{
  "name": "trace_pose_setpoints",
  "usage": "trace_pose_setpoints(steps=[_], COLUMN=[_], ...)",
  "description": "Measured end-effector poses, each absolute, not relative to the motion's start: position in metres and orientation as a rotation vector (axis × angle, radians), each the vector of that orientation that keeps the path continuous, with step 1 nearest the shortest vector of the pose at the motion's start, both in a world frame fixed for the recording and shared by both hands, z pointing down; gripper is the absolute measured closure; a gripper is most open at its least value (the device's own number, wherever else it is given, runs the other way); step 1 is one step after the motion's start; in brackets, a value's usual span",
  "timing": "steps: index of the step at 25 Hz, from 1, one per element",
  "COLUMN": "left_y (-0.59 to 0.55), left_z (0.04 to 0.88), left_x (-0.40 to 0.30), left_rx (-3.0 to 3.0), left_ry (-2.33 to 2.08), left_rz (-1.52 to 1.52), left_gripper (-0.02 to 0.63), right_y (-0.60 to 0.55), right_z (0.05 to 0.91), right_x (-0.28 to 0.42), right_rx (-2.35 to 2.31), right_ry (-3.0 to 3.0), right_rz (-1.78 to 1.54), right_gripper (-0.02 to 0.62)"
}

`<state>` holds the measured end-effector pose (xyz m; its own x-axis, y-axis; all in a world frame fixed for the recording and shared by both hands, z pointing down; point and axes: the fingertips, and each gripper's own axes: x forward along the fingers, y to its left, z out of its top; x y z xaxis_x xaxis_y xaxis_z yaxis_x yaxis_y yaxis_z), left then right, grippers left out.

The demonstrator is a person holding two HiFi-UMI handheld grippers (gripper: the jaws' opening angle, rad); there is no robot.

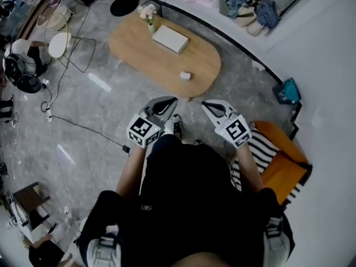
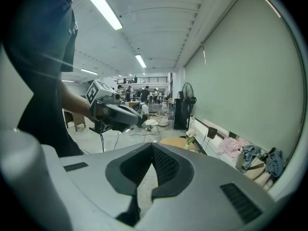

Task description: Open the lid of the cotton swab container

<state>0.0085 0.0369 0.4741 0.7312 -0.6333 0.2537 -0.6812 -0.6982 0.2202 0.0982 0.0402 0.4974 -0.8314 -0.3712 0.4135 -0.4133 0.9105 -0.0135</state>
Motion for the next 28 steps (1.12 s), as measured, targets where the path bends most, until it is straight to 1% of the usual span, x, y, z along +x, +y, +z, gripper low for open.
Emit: trace_pose_setpoints(steps=[28], left_y=[-0.044], left_z=[0.500], left_x=[-0.059], left_rx=[2.659], left_ry=[-0.892], left_rz=[0.192], left_gripper=[0.607], right_y=[-0.034], right_z=[0.523], right_x=[0.036], right_rx=[0.672], right_ry=[-2.556], right_rz=[0.167], right_gripper=[0.600])
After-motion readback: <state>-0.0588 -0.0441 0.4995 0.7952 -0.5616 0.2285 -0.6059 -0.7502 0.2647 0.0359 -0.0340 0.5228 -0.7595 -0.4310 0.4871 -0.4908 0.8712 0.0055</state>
